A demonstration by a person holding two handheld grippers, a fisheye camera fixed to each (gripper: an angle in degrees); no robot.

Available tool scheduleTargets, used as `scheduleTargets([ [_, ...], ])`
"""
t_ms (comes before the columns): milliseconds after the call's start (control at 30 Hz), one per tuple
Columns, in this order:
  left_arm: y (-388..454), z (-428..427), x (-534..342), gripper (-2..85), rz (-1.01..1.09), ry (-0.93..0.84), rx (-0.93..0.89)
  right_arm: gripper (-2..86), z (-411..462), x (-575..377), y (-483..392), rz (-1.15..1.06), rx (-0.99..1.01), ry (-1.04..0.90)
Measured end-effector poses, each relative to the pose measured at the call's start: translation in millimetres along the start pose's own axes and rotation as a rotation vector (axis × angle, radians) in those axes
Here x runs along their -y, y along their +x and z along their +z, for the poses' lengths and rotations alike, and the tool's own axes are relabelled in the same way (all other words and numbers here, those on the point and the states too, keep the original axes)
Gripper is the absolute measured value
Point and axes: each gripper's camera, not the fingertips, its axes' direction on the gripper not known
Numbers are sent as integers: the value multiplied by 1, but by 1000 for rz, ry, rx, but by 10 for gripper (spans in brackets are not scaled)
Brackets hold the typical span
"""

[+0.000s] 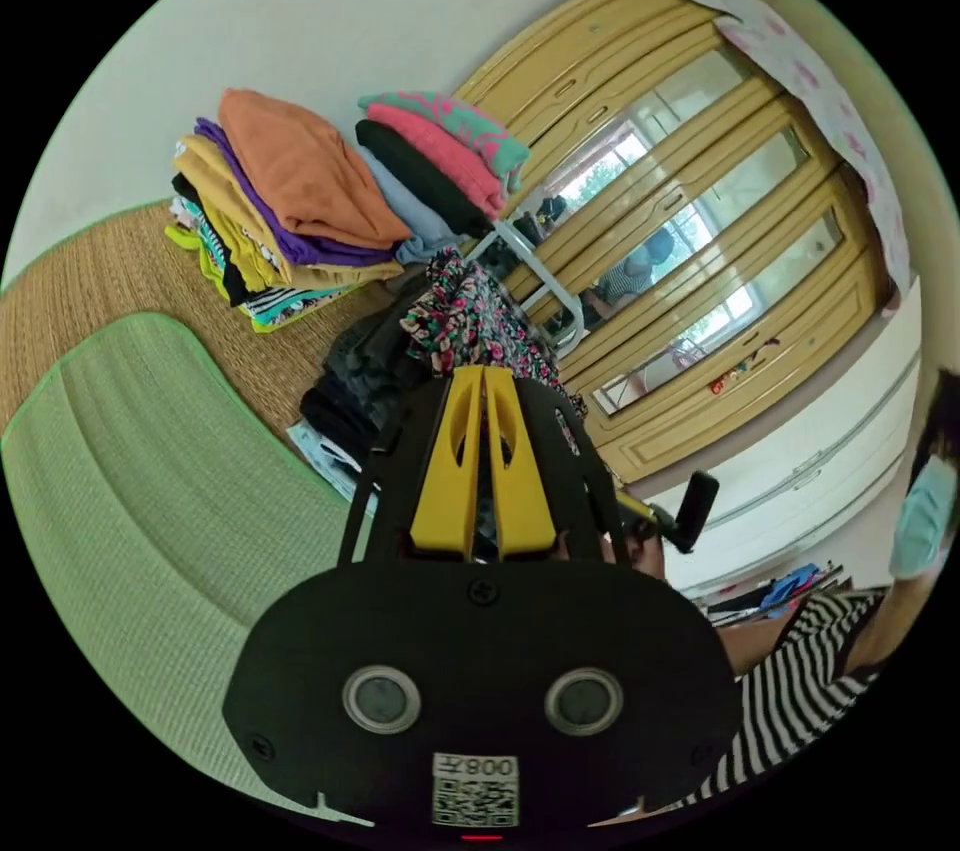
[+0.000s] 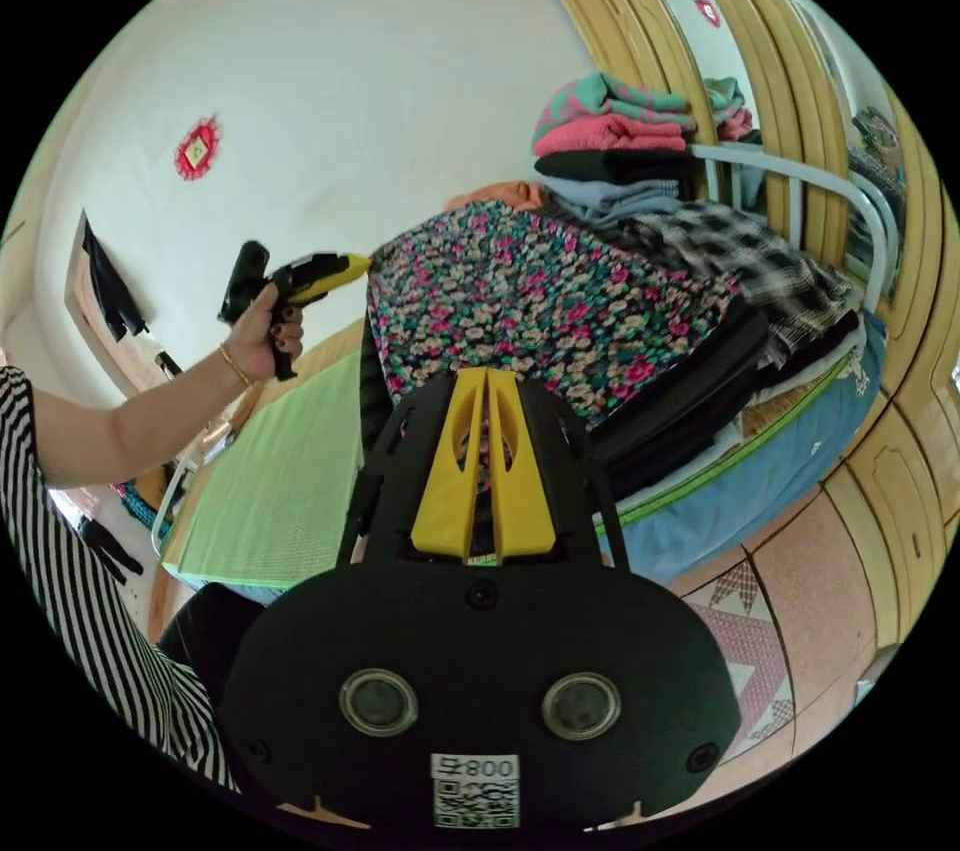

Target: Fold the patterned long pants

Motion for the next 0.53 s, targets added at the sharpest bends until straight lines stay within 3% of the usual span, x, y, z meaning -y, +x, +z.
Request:
scheduleTargets([
  [200,-23,3,-58,1,35,-100,168,26,-21,67,51,-13,-162,134],
  [367,-50,57,-135,1,25,-460,401,75,17,166,104,-24,-314,39],
  [467,-56,82,-165,2,27,-535,457,89,52,217,123,-46,-392,-28],
  [533,-59,87,-175,3,20,-472,477,93,80,246,132,-69,-417,-95],
])
